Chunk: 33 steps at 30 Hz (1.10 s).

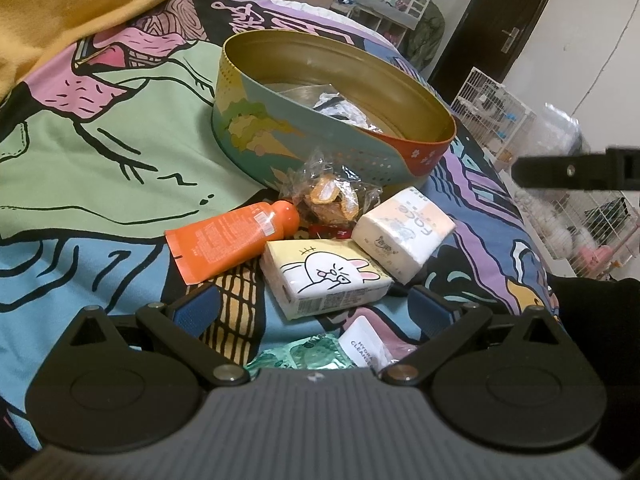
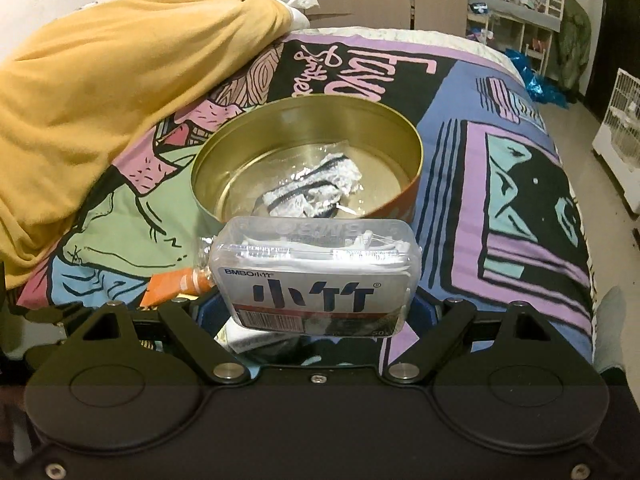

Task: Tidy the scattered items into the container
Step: 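Close the right gripper on the floss box and carry it over the tin, then lower the floss box into the tin and open the right gripper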

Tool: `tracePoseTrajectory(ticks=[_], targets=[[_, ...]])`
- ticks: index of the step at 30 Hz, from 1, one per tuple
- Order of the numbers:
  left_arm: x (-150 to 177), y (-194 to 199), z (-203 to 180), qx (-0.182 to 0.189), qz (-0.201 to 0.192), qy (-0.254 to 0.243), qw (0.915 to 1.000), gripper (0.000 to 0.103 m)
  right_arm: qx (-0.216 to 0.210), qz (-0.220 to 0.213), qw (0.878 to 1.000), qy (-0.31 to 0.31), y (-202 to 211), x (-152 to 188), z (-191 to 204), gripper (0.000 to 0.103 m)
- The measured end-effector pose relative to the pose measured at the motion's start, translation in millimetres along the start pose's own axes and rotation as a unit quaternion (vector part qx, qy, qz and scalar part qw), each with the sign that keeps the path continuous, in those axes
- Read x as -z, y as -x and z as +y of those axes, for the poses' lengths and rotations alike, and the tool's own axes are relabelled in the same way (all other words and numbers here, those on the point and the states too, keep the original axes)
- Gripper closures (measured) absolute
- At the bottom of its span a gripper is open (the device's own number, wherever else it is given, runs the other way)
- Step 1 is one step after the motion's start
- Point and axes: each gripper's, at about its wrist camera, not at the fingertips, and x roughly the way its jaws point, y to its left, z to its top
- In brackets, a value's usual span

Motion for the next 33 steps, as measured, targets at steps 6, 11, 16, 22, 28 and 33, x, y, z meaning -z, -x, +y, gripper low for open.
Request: tracePoseTrajectory(ticks=[6,11,16,22,28,33], targets=[[0,0,-1,0.005,-0.001,-0.002,1.0000,0.000,0.002,-0.006,1.000,0.012,3,-19,4,0.016],[0,0,-1,0.009,0.000,-0.001,1.0000,0.000,0.004,-0.012,1.000,0.021,3,-38,8,0.016],[0,0,-1,0.012,-0.002,0.000,0.9999,0.000,0.003,-0.010,1.000,0.029,-1,-52,14,0.016],[-1,0,-1,0.018,-0.002,0.001,0.9998,0.000,0.003,0.002,0.999,0.039,-11,-69,21,0.016],[-1,1,0,0.022,-0.004,0.003,0.9997,0.000,0.001,0.019,0.999,0.036,-31,-83,26,0.016],[0,2,0,0.025,-0.005,0.005,0.9997,0.000,0.008,0.033,0.999,0.038,-48,-90,32,0.016]])
